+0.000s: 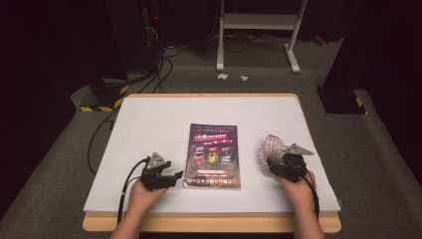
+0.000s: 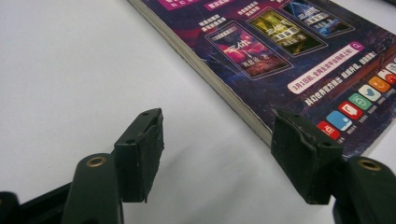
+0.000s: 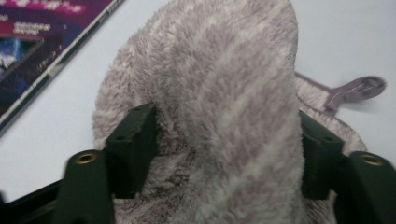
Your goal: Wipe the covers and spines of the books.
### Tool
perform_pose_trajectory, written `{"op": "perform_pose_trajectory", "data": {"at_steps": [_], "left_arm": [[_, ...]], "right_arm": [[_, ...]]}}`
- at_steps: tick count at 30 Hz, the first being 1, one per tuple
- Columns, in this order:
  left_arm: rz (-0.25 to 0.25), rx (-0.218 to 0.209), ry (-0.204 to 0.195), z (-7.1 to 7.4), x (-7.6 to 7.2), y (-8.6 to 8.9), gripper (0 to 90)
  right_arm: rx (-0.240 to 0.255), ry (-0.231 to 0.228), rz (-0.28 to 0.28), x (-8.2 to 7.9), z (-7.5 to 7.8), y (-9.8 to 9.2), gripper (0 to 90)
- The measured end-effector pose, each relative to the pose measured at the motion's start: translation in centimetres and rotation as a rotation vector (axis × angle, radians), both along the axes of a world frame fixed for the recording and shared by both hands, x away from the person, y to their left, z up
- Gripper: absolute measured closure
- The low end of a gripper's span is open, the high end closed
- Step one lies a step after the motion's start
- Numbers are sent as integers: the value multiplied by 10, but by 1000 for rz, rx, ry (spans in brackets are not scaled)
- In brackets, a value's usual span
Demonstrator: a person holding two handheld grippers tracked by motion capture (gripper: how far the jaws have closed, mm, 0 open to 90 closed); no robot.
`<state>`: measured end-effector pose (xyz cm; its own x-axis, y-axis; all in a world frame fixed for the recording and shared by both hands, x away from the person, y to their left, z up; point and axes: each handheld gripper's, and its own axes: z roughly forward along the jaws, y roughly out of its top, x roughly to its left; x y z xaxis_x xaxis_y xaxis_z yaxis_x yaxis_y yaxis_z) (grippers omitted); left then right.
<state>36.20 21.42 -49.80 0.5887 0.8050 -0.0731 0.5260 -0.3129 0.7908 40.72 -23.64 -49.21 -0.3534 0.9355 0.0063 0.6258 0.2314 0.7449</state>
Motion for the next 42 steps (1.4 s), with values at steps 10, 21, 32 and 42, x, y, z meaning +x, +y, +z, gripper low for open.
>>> {"op": "perform_pose_trajectory", "data": {"at_steps": [10,21,32,42], "left_arm": [[7,-11,3,1,1,4,346],[8,-5,-12,3,0,5,334],[27,15,-13,8,1,17,322],[51,1,-1,8,3,29,317]], "right_arm": [[-24,-4,23,-1,-2,-1,673],[56,-153,73,-27,35,8,680],[40,-129,315,-51,28,79,675],[-38,-65,397,-50,6,117,673]]}}
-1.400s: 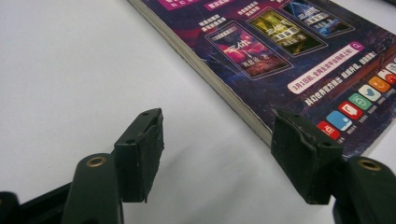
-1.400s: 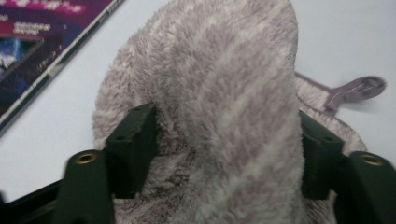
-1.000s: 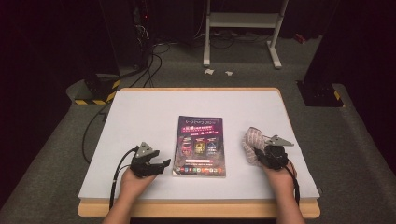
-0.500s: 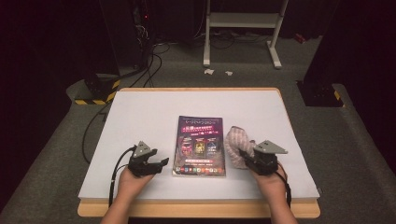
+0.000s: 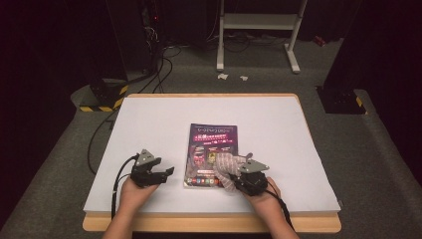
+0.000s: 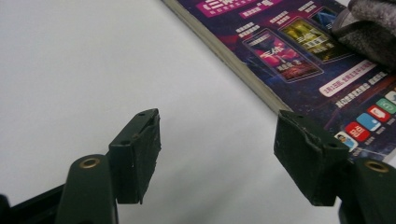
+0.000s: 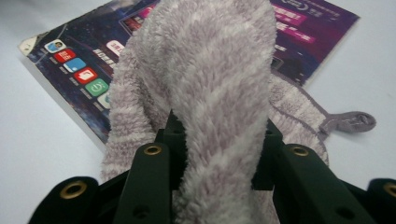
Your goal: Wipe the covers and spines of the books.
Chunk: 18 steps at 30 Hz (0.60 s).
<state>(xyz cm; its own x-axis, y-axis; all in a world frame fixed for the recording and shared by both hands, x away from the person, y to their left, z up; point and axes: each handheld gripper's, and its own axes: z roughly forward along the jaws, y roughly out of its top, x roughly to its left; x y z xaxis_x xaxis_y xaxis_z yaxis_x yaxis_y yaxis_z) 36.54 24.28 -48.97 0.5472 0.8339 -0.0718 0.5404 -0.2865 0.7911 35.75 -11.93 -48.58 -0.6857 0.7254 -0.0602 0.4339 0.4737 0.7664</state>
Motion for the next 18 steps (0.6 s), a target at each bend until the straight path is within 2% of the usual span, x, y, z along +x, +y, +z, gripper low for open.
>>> {"op": "perform_pose_trajectory", "data": {"at_steps": [4,6,7,9,10,11,12,13,16,18], "left_arm": [[8,-2,4,0,1,5,314],[11,3,3,0,2,7,314],[14,-2,4,1,2,8,314],[16,-3,4,1,2,10,314],[16,-3,4,1,2,10,314],[17,-3,3,1,2,11,314],[17,-2,3,1,2,11,314],[21,-4,3,0,2,12,314],[25,-6,2,1,2,14,314],[33,-12,2,1,2,18,314]], "right_arm": [[-13,11,31,4,0,21,672],[-13,14,35,4,0,25,672],[-9,24,56,7,0,38,672],[-16,21,76,9,0,51,672],[-16,21,76,9,0,51,672],[-17,26,95,10,0,65,672],[-17,26,95,10,0,65,672],[-21,24,119,10,0,80,672],[-22,23,135,10,0,91,671],[-22,23,160,10,0,108,671]]}}
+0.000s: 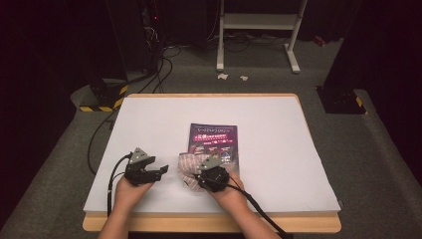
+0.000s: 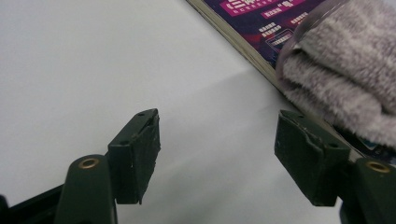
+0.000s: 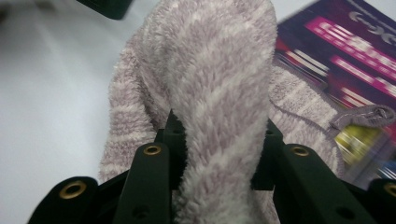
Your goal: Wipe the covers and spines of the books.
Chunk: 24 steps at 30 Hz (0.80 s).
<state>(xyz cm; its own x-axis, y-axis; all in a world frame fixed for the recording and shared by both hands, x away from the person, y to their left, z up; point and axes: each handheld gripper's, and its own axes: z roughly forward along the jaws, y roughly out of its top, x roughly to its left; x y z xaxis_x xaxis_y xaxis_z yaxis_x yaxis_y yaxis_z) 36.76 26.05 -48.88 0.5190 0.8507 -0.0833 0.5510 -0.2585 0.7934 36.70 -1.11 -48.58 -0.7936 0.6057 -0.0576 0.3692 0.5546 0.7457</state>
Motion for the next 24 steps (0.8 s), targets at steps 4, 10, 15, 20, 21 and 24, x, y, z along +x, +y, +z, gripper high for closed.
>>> {"op": "perform_pose_trajectory", "data": {"at_steps": [4,10,15,20,21,24], "left_arm": [[15,-12,1,0,1,7,312],[42,-23,0,1,1,18,312],[38,-20,3,0,2,17,312],[31,-20,4,-1,2,14,312],[31,-20,4,-1,2,14,312],[25,-17,6,-2,2,12,312]], "right_arm": [[1,-2,26,-1,0,19,670],[-2,-13,38,-4,0,30,667],[0,-7,4,-2,0,13,663],[-1,-15,-41,-4,-1,-13,662],[-1,-15,-41,-4,-1,-13,662],[-2,-19,-100,-6,-2,-42,661]]}}
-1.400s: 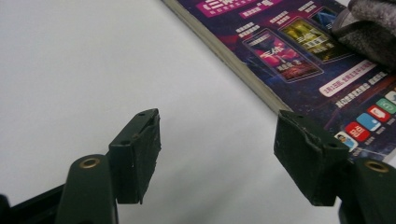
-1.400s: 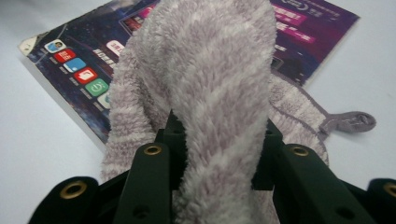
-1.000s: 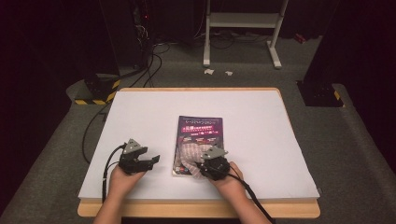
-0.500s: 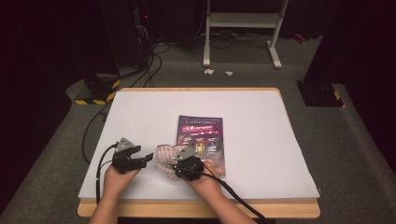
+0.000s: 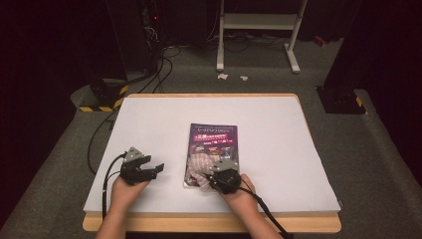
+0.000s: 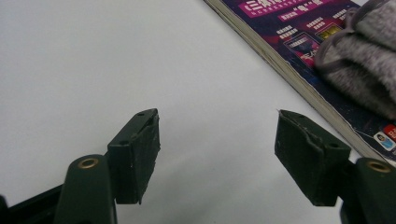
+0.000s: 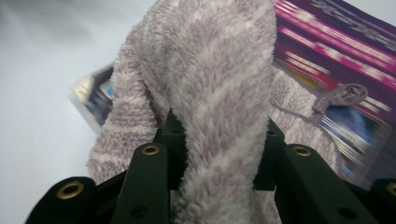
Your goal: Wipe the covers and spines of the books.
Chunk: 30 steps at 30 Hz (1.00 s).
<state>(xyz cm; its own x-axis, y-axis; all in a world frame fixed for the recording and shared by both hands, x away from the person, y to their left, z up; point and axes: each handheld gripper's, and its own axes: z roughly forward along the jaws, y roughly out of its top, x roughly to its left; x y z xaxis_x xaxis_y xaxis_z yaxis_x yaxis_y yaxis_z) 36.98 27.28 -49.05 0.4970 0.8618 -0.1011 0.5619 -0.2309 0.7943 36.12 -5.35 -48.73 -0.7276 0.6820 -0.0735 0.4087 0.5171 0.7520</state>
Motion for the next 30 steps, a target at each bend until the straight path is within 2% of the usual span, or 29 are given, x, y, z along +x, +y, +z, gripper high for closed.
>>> {"op": "perform_pose_trajectory", "data": {"at_steps": [5,7,9,13,18,24,27,30], "left_arm": [[-2,5,2,-1,1,-1,311],[-3,7,3,-1,1,-1,312],[-2,6,4,-1,1,-1,312],[1,4,3,-1,1,-1,312],[7,-3,1,-1,2,0,312],[7,6,2,-1,3,0,312],[7,9,1,-1,2,1,310],[4,9,1,0,0,1,310]], "right_arm": [[-1,-5,-73,-2,0,-35,661],[1,-7,-87,-3,0,-42,661],[2,-9,-127,-4,1,-61,661],[2,-6,-158,-5,2,-74,661],[-4,-9,-159,-7,2,-71,662],[-16,-9,-127,-7,3,-54,662],[-26,-11,-79,-7,3,-33,662],[-25,-8,-59,-8,2,-24,662]]}}
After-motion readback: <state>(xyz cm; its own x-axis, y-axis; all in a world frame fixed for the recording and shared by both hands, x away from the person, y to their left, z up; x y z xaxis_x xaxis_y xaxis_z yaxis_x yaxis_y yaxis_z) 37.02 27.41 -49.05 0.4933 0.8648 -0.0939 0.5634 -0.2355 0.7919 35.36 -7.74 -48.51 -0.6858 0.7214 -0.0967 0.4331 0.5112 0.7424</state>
